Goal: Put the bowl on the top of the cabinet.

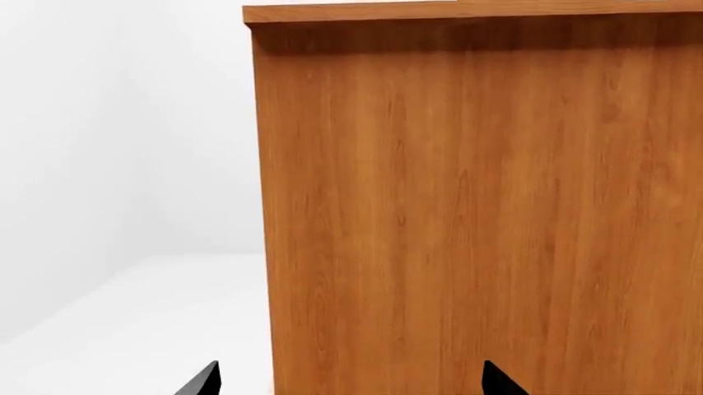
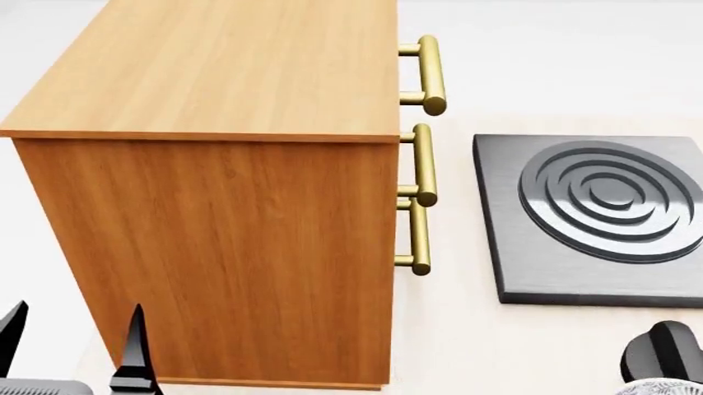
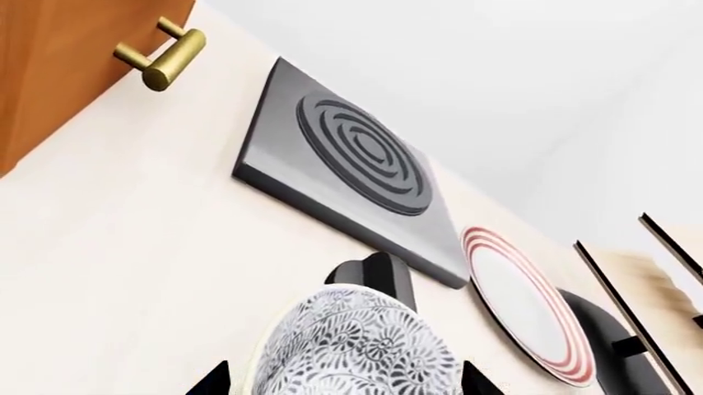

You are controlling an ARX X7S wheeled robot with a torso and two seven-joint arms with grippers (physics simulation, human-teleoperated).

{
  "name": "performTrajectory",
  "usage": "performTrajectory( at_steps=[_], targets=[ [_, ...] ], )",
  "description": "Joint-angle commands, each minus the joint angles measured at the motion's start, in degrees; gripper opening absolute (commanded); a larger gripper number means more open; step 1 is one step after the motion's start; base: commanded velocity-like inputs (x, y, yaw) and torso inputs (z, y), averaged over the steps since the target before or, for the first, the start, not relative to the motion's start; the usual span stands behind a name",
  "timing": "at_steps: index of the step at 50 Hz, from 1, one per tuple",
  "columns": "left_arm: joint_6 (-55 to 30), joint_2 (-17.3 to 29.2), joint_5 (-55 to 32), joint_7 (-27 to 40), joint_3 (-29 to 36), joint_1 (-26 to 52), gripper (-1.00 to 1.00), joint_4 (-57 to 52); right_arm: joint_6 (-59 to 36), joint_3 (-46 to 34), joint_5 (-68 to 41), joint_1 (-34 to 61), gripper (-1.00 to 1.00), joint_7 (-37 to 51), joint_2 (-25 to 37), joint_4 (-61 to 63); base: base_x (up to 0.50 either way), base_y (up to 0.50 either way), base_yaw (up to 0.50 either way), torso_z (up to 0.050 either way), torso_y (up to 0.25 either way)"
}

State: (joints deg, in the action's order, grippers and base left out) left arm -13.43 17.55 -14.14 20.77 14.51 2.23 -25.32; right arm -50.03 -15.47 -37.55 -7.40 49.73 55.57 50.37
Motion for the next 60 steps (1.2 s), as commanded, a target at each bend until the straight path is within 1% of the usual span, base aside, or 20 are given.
performTrajectory(
  at_steps=[1, 31, 60],
  targets=[
    [-0.12, 0.15, -0.07, 0.26, 0.29, 0.09, 1.00, -0.12, 1.33, -0.81, 0.69, -0.42, 1.00, -0.77, -0.39, -1.60, 0.00, 0.00, 0.00, 0.000, 0.000],
    [0.01, 0.60, -0.36, 0.84, 0.76, 0.19, 1.00, -0.23, 3.91, -2.74, 2.54, -0.59, 1.00, -2.51, -1.39, -5.61, 0.00, 0.00, 0.00, 0.000, 0.000],
    [0.14, 0.90, -0.47, 1.35, 1.44, 0.36, 1.00, -0.03, 6.29, -2.47, 2.71, -1.50, 1.00, -3.42, -1.81, -7.86, 0.00, 0.00, 0.00, 0.000, 0.000]
  ],
)
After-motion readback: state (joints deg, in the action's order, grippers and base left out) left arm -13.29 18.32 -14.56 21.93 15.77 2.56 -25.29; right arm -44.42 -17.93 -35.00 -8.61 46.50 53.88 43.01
